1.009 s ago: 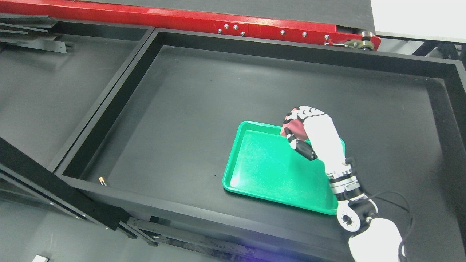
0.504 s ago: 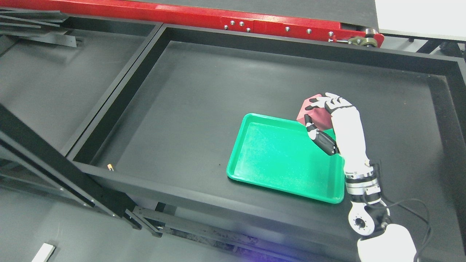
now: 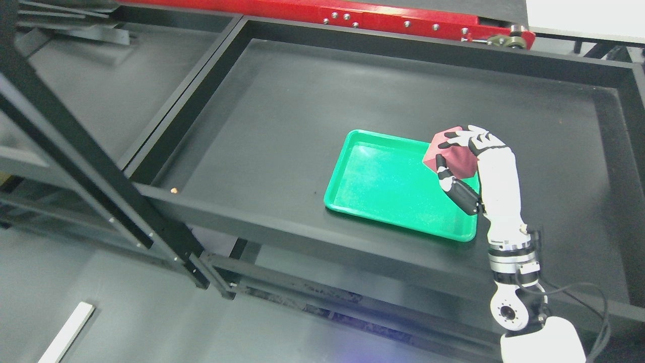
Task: Pick pink block from left shelf to tray
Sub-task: 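Lift the pink block up off the green tray with the right hand, then carry the pink block in the right hand while turning toward the blue tray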
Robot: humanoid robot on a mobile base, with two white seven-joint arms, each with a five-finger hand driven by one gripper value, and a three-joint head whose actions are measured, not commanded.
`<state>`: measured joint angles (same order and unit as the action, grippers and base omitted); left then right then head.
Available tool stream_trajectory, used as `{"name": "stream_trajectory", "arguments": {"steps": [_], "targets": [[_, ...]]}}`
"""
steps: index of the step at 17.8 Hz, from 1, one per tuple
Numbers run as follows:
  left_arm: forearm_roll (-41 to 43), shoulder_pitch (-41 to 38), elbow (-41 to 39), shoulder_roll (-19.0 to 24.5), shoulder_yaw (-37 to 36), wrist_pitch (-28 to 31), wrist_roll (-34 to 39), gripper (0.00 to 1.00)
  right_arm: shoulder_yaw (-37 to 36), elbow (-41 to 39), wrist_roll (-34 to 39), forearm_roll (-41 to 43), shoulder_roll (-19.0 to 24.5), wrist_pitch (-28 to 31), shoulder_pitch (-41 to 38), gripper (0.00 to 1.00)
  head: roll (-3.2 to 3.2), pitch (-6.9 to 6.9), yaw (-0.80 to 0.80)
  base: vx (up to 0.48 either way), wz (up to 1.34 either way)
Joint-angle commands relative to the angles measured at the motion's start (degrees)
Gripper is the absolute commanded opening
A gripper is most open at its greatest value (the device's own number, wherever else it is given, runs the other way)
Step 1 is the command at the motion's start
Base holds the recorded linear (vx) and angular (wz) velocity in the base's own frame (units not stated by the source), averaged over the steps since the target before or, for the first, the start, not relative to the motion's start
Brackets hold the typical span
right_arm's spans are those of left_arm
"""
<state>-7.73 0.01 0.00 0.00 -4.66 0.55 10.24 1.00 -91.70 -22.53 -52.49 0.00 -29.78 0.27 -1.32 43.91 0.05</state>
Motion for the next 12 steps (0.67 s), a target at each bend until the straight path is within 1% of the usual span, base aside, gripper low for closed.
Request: {"name": "stream_trajectory", "arguments": {"steps": [1,6,12], "targets": [[0.0,1.7,-1.0,1.0,0.0,0.0,0.0,1.0,0.1,-1.8,0.2,1.0,-1.0,0.0,-0.7,0.04,0.0,0.0,0.0,-0.182,0.22],[0.0,1.7,-1.0,1.0,0.0,0.0,0.0,1.0,0.1,-1.8,0.2,1.0,-1.0,-0.1,-0.7,0.04,0.0,0.0,0.0,-0.217,0.5],[0.0,1.7,-1.0,1.0,0.0,0.0,0.0,1.0,0.2,-1.8,0.2,1.0,-1.0,-0.1,-0.7,0.04,0.0,0.0,0.0,-0.209,0.74]]}}
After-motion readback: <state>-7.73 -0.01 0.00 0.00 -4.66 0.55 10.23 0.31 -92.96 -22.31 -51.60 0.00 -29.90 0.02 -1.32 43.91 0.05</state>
